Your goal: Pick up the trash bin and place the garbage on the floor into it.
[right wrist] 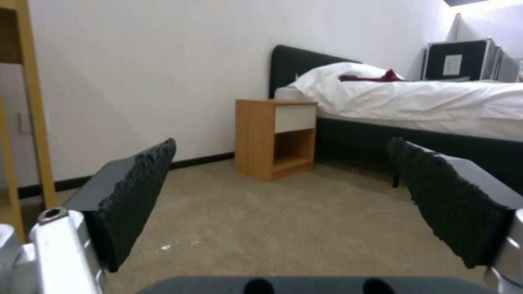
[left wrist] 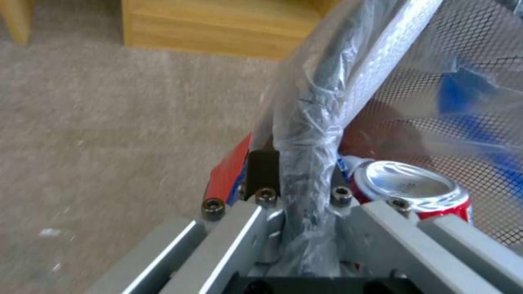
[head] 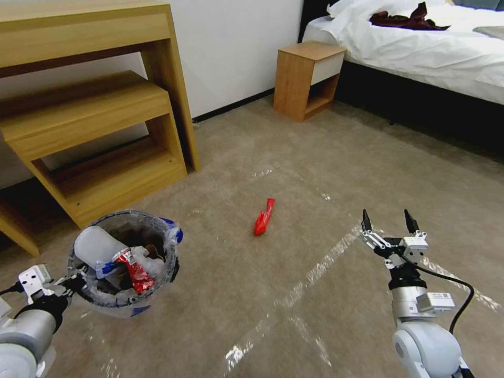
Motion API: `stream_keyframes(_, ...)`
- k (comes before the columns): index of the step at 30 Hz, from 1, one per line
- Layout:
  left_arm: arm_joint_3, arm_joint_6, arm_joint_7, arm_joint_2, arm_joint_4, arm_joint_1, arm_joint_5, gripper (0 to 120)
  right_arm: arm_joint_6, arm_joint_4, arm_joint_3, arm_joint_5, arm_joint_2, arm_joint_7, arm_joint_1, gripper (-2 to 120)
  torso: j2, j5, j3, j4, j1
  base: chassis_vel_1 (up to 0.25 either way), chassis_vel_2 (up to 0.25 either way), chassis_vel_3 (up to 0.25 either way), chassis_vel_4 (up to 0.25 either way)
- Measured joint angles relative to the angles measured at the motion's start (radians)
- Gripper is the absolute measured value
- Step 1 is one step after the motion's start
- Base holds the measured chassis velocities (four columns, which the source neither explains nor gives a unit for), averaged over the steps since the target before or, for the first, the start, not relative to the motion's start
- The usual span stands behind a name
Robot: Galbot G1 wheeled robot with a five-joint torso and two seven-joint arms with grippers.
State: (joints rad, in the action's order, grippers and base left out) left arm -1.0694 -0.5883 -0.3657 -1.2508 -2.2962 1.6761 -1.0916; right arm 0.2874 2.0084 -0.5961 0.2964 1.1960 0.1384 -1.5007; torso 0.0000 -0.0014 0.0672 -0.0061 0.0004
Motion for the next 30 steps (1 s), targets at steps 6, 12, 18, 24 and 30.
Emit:
stream_keyframes(6,0.002,0.002,0.0,-0.002,0.004,-0.002,0.003,1,0.004,-0.007,0.011,0.001,0.0,0.004,0.007,99,0.0,0.0001,0.0,0.0,0.0,-0.164,0.168,0.163,-0.156)
stream_keyframes(12,0.006,0.003,0.0,-0.004,0.007,-0.004,0.006,1,0.008,-0.013,0.015,0.005,-0.005,0.006,0.015,99,0.0,0.0,0.0,-0.0001,0.0,-0.121,0.127,0.114,-0.124)
stream_keyframes(18,0.007,0.004,0.001,-0.005,0.007,-0.003,0.007,1,0.02,-0.018,0.02,0.007,-0.003,0.008,0.017,100,0.0,0.0,0.0,-0.0001,0.0,-0.104,0.092,0.085,-0.111)
stream_keyframes(24,0.007,0.004,0.001,-0.005,0.003,0.002,0.008,1,0.036,-0.013,0.025,0.037,-0.004,-0.007,0.013,100,0.0,-0.0001,0.0,0.0,0.0,-0.031,0.032,0.045,-0.043)
stream_keyframes(30,0.008,0.003,0.002,-0.005,0.002,0.006,0.009,1,0.042,-0.022,0.038,0.054,-0.007,-0.008,0.024,100,0.0,0.0,0.0,-0.0001,0.0,0.0,0.0,0.0,0.0)
